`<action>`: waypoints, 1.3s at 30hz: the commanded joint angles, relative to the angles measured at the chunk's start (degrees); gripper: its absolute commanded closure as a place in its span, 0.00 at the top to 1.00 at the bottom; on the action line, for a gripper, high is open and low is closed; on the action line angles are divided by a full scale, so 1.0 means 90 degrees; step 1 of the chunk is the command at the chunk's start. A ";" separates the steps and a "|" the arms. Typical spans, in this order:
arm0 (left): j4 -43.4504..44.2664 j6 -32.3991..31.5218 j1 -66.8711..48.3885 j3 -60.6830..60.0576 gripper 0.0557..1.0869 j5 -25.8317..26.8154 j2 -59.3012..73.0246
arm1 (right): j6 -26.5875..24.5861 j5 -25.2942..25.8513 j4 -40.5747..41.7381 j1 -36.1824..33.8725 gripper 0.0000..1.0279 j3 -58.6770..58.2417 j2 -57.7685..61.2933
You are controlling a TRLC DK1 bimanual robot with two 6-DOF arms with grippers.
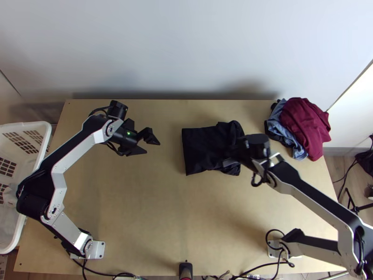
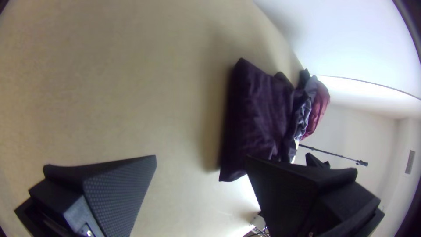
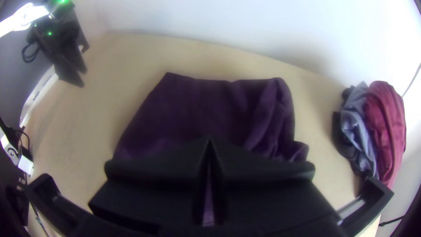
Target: Fold the t-shirt
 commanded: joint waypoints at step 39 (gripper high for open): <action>0.0053 0.0294 0.0381 -0.0401 0.95 0.0004 -0.0396 | -0.0373 0.0509 -0.1247 -0.0317 0.03 -0.0746 -0.0487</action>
